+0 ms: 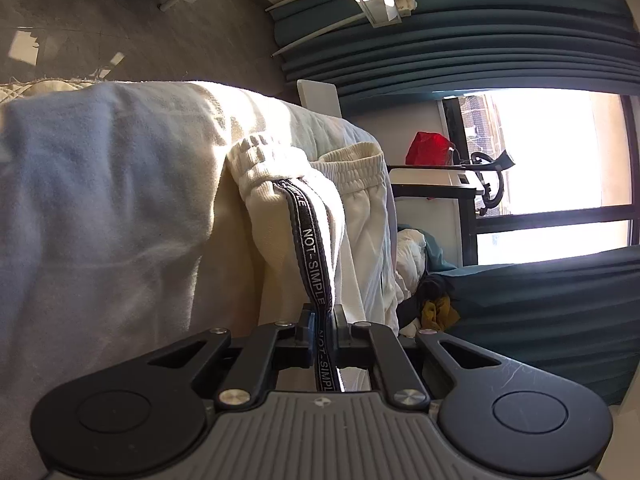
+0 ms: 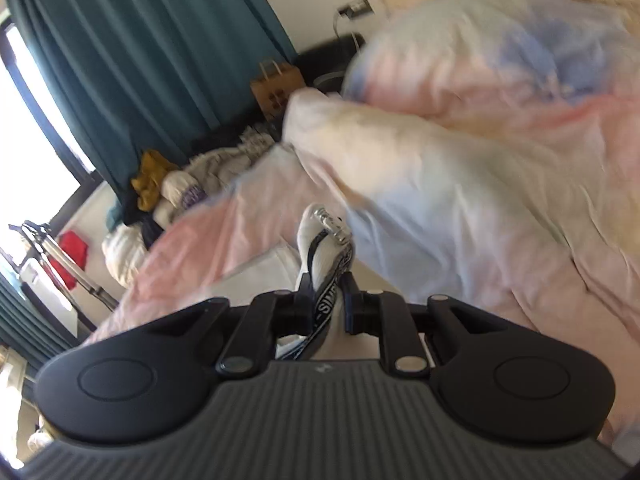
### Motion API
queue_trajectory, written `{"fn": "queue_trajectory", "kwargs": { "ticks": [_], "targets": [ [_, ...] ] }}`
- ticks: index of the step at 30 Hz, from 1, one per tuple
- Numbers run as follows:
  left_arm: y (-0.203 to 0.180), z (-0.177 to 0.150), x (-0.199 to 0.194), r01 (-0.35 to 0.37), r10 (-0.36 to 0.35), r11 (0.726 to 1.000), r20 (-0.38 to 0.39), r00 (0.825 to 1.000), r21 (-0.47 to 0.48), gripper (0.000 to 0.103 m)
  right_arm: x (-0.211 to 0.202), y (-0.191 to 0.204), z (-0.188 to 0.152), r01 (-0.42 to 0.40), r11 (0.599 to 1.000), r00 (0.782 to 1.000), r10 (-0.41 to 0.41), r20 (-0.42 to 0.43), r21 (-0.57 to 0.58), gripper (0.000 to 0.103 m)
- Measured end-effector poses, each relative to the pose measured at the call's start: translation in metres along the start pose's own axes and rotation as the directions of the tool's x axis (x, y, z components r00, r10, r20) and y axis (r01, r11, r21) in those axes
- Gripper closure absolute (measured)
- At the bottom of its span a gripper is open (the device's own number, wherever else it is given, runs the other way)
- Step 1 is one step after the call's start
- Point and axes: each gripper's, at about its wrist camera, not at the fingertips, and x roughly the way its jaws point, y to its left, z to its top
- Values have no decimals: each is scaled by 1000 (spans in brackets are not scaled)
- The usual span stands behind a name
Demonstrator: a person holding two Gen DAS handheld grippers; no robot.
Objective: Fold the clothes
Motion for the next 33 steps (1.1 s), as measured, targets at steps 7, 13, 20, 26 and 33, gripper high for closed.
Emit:
{"fn": "queue_trajectory", "kwargs": {
  "ticks": [7,13,20,26,33],
  "targets": [
    [7,13,-32,-33,33,999,-27,999,1,97,18,-81,-66,57,980,972,-10,-234,193,87],
    [14,10,-59,-63,63,996,5,998,59,97,4,-81,-56,-20,973,974,71,-217,230,87],
    [28,7,-56,24,-24,1000,1,1000,14,97,25,-10,10,-91,983,982,116,-152,162,88],
    [33,4,-69,100,-100,995,24,995,-3,97,-5,49,52,-244,969,968,241,77,38,88],
    [28,-3,-65,-26,27,997,-12,1000,68,97,-13,-37,-5,-165,985,985,162,63,49,89]
  ]
}}
